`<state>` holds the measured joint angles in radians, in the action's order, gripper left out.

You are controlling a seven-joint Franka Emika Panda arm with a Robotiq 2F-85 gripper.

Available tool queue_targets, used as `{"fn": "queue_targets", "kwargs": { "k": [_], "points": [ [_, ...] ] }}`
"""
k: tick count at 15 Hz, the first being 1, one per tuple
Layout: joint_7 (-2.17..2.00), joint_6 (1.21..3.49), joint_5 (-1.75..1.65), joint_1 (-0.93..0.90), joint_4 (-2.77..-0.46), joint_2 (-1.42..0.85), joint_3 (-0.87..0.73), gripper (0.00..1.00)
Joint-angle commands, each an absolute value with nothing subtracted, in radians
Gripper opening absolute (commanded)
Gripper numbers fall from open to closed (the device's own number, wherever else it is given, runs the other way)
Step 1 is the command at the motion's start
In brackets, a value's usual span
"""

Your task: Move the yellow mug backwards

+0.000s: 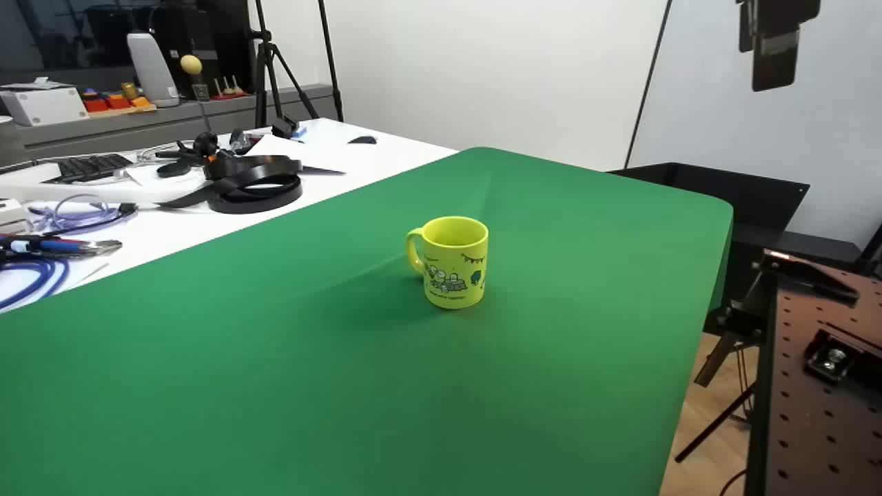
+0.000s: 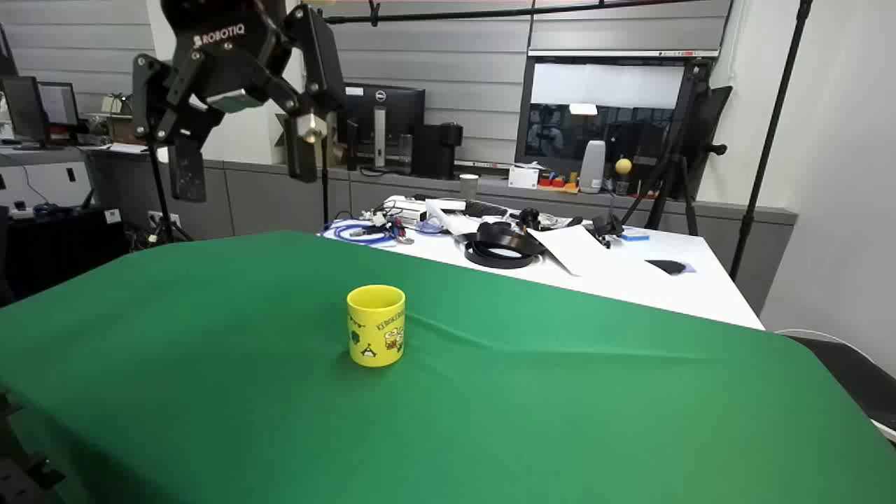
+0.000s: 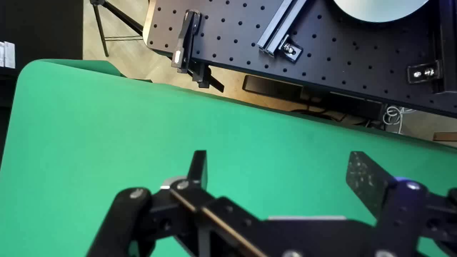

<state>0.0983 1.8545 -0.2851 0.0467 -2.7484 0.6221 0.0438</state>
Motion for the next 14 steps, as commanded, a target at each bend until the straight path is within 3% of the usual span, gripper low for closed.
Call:
{"fn": "queue_targets", "kwargs": {
  "k": [1,14],
  "points": [
    [0.090,1.849,-0.293,0.028,-2.746,0.621,0.027,1.00],
    [0.071,1.871,-0.300,0.030,-2.735,0.589,0.032,1.00]
  ]
}}
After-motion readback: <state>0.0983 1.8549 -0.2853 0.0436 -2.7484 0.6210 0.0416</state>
